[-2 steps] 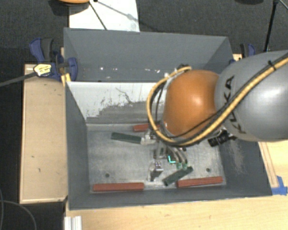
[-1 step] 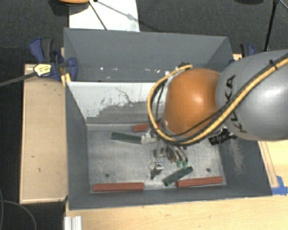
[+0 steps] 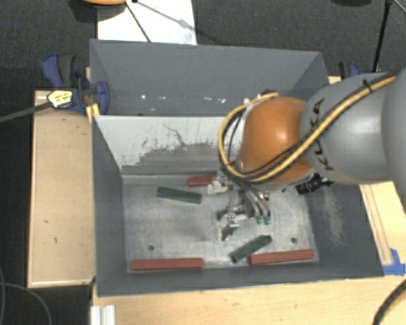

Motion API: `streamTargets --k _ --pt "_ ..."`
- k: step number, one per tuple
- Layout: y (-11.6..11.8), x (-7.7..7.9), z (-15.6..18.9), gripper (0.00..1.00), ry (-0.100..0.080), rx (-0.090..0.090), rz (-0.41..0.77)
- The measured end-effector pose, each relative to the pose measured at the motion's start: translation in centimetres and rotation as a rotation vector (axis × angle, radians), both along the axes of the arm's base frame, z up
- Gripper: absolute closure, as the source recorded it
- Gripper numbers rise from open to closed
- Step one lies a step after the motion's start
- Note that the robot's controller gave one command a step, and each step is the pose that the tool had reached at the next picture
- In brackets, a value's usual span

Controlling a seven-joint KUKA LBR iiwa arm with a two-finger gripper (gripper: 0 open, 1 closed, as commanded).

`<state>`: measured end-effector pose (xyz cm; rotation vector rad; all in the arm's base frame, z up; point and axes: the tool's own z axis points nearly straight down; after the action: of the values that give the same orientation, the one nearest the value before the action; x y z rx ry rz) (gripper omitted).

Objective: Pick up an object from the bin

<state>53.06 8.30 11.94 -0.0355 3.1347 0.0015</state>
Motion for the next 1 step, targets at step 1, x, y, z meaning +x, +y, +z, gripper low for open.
streamTargets --k 1 --pt "-6.73 2.27 1.05 0.00 0.006 -0.002 0.079"
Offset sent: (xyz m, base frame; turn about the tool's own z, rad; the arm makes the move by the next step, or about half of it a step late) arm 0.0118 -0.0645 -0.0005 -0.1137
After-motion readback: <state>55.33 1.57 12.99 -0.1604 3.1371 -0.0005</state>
